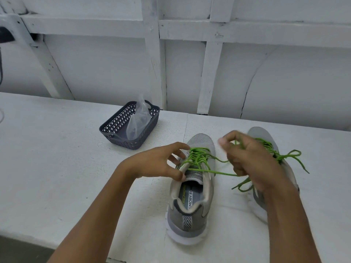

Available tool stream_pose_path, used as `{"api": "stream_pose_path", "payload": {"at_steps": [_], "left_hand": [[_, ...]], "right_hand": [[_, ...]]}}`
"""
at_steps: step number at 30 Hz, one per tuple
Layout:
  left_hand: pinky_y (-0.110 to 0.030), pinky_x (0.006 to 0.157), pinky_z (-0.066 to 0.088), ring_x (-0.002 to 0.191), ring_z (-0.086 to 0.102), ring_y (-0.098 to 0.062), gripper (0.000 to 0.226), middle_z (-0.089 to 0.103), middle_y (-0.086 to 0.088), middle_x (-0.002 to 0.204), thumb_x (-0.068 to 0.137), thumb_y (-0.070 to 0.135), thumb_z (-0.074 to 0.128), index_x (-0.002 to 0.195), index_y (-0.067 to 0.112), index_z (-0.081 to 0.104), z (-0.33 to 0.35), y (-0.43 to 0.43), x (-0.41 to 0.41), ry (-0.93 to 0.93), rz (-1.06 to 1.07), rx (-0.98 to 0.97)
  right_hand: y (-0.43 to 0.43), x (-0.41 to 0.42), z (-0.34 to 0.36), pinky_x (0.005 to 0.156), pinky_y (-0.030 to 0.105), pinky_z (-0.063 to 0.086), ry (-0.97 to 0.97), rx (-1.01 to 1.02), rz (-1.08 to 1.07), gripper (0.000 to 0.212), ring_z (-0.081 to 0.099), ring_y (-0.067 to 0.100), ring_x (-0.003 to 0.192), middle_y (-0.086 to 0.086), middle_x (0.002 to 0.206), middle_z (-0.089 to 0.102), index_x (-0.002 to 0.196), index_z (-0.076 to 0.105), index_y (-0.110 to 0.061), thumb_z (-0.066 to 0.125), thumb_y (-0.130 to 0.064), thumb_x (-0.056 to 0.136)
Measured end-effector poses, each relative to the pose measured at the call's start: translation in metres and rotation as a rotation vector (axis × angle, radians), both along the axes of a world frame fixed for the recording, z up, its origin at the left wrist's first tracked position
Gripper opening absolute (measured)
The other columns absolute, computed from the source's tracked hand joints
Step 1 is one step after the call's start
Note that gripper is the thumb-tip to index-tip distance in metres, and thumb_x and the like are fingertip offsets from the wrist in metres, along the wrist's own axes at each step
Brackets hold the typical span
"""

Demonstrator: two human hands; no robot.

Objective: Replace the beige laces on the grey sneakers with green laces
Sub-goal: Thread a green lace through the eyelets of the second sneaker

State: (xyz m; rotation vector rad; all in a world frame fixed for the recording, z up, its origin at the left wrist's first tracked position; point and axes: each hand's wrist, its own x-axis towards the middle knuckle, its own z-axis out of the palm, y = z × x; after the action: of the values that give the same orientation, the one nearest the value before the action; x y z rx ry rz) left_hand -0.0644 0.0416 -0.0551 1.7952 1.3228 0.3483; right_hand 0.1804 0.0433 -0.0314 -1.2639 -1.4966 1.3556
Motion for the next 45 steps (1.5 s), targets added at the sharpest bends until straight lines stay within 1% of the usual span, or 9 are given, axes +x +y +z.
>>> {"api": "stream_pose_path", "payload": {"at_steps": [2, 4, 12, 17, 22, 28, 33, 40, 45], "left_hand": [[-0.025, 0.092, 0.054, 0.111, 0.057, -0.001, 0.076, 0.055, 0.013, 0.127, 0.079, 0.019, 0.081, 0.140, 0.039, 0.041, -0.001, 0.001, 0.002, -0.003, 0.001, -0.006], [-0.029, 0.090, 0.056, 0.110, 0.058, -0.002, 0.077, 0.055, 0.012, 0.126, 0.077, 0.018, 0.082, 0.139, 0.039, 0.042, 0.000, 0.001, 0.004, -0.021, 0.008, -0.024], [-0.033, 0.092, 0.055, 0.108, 0.060, -0.001, 0.072, 0.054, 0.016, 0.127, 0.075, 0.024, 0.082, 0.135, 0.044, 0.046, 0.000, -0.003, 0.006, -0.009, -0.007, 0.056], [-0.034, 0.096, 0.050, 0.109, 0.060, -0.007, 0.020, 0.063, 0.018, 0.112, 0.077, 0.040, 0.074, 0.093, 0.031, 0.070, -0.008, -0.006, 0.019, -0.205, 0.020, 0.358], [-0.034, 0.084, 0.056, 0.088, 0.073, -0.023, 0.016, 0.076, -0.012, 0.089, 0.097, 0.008, 0.058, 0.082, 0.005, 0.059, 0.012, -0.003, 0.023, -0.572, 0.227, 0.239], [-0.025, 0.087, 0.045, 0.103, 0.050, -0.005, 0.043, 0.057, 0.011, 0.111, 0.078, 0.047, 0.079, 0.113, 0.029, 0.064, 0.009, 0.002, 0.030, 0.179, -0.095, 0.378], [-0.022, 0.082, 0.038, 0.099, 0.049, -0.007, 0.017, 0.060, 0.006, 0.109, 0.086, 0.025, 0.071, 0.103, 0.025, 0.071, -0.001, 0.005, 0.039, 0.137, -0.052, 0.522], [-0.035, 0.065, 0.053, 0.062, 0.061, -0.023, 0.017, 0.065, -0.011, 0.069, 0.098, 0.003, 0.049, 0.092, 0.006, 0.064, 0.023, 0.017, 0.037, -0.708, 0.371, -0.054], [-0.025, 0.045, 0.041, 0.045, 0.040, -0.016, 0.032, 0.047, -0.001, 0.052, 0.103, 0.025, 0.048, 0.081, 0.009, 0.063, 0.033, 0.031, 0.027, -0.810, 0.594, -0.137]], "right_hand": [[-0.005, -0.001, -0.004, 0.054, 0.025, 0.041, -0.499, 0.066, 0.187, 0.035, 0.051, 0.012, 0.053, -0.009, 0.059, 0.057, 0.075, 0.062, -0.017, 0.074, -0.049, 0.080], [-0.009, -0.006, -0.006, 0.062, 0.029, 0.039, -0.681, 0.110, 0.313, 0.035, 0.053, 0.012, 0.063, -0.005, 0.064, 0.057, 0.073, 0.064, -0.015, 0.073, -0.048, 0.082], [-0.003, -0.013, -0.009, 0.074, 0.035, 0.036, -0.068, 0.168, 0.204, 0.038, 0.042, 0.021, 0.069, 0.012, 0.068, 0.052, 0.064, 0.058, -0.015, 0.060, -0.043, 0.090], [0.001, -0.019, -0.004, 0.077, 0.032, 0.046, 0.175, 0.125, 0.059, 0.031, 0.058, 0.014, 0.076, 0.001, 0.076, 0.065, 0.075, 0.066, -0.015, 0.058, -0.042, 0.087], [0.016, -0.020, -0.016, 0.087, 0.030, 0.046, -0.114, 0.142, -0.192, 0.025, 0.061, 0.006, 0.096, -0.009, 0.099, 0.068, 0.093, 0.065, -0.026, 0.053, -0.047, 0.096], [0.024, -0.021, -0.029, 0.070, 0.027, 0.043, -0.301, 0.195, -0.183, 0.003, 0.056, 0.005, 0.073, -0.008, 0.089, 0.063, 0.090, 0.062, -0.026, 0.063, -0.028, 0.093], [0.021, -0.015, -0.017, 0.063, 0.023, 0.038, -0.383, 0.247, -0.239, 0.015, 0.052, 0.007, 0.072, -0.007, 0.081, 0.059, 0.081, 0.060, -0.023, 0.061, -0.030, 0.094], [0.013, -0.011, -0.008, 0.057, 0.027, 0.037, -0.521, 0.221, -0.303, 0.038, 0.052, 0.018, 0.061, 0.003, 0.061, 0.058, 0.074, 0.066, -0.006, 0.058, -0.036, 0.095], [0.006, -0.031, -0.016, 0.055, 0.028, 0.035, -0.616, 0.135, -0.157, 0.048, 0.045, 0.014, 0.054, 0.002, 0.057, 0.050, 0.073, 0.063, -0.001, 0.062, -0.047, 0.090]]}}
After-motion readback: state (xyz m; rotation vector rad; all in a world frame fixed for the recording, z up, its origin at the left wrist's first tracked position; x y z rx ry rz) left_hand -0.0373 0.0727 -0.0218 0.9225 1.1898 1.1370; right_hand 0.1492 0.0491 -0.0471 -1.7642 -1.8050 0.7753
